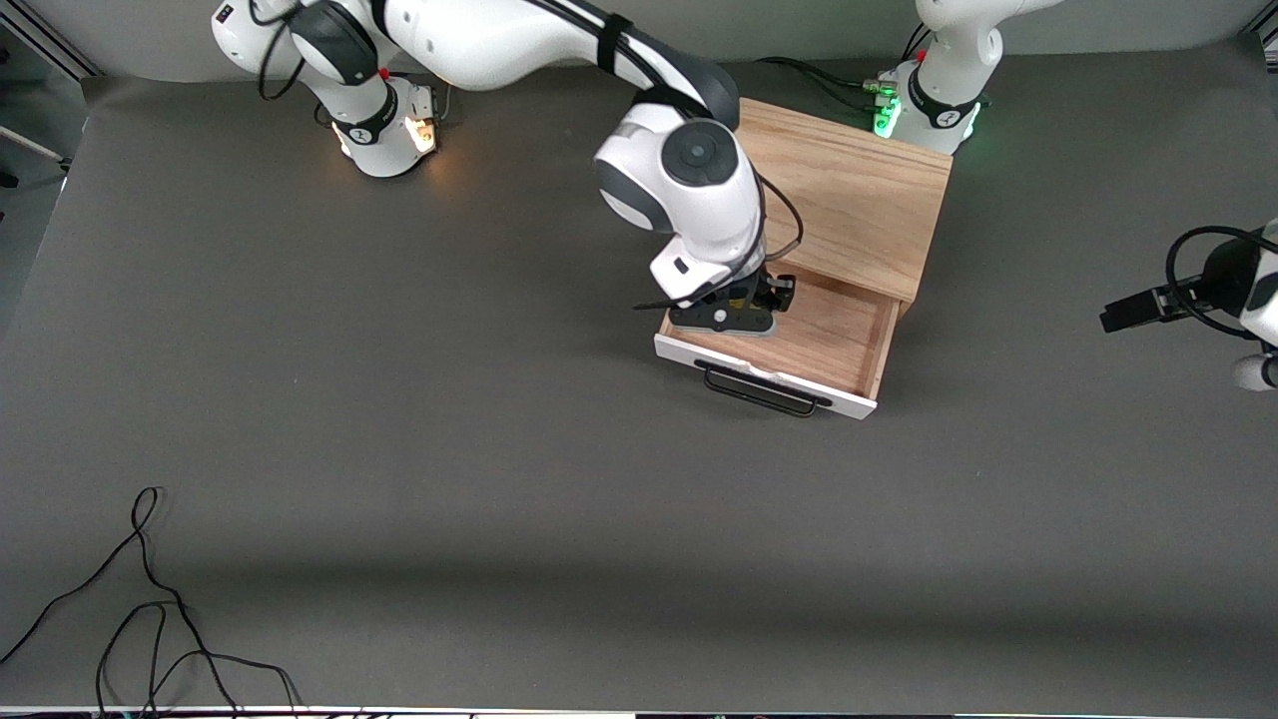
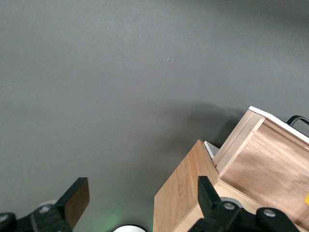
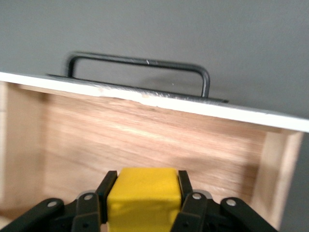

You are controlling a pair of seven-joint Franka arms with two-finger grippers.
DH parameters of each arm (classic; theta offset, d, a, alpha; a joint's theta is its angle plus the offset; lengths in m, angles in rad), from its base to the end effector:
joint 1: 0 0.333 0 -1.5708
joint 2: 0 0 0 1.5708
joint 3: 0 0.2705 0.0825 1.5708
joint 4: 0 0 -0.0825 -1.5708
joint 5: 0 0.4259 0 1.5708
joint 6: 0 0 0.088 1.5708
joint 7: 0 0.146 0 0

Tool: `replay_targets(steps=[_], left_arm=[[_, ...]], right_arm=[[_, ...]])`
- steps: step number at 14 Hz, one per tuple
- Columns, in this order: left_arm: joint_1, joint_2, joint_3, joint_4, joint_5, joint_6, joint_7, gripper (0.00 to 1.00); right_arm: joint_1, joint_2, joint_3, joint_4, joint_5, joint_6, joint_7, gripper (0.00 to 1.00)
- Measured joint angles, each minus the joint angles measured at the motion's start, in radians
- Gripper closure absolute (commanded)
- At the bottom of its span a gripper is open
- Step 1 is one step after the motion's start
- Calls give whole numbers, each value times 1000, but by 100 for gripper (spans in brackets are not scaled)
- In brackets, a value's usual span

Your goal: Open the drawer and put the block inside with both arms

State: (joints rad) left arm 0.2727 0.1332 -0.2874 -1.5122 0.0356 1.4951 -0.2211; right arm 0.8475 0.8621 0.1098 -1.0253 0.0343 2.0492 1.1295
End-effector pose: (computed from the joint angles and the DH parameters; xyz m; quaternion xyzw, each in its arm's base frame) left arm 0.6130 0.0037 0.4862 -0.9921 -0.1026 0.0720 0.0075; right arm 0.4783 0.6414 0.2652 -0.9884 0.1144 0.0064 0.0998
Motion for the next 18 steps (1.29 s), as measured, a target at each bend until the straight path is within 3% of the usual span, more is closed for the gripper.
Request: replay_targets(steps=[2,4,5,6,10,18], left_arm=[[-51,-28,52,-34,-3,18,6,0],[-115,-43,117,-45,-9,42,53,0],[-132,-51,136,-51,-10,51,89,0],[-149,-60,154,-59,-11,57,116,0],[-242,-125,242,-142,-13,133,148,0],[-267,-136,246,-154,-14,132,168,0]], right_arm=[[1,36,-1,2,-1,14,8,68],[1,46,-1,3,-1,14,19,58],[5,47,0,4,-1,14,26,36],[10,47,0,4,-1,13,40,0],[27,51,0,4,-2,13,61,0],[20,22,-7,53,-5,-57,65,0]])
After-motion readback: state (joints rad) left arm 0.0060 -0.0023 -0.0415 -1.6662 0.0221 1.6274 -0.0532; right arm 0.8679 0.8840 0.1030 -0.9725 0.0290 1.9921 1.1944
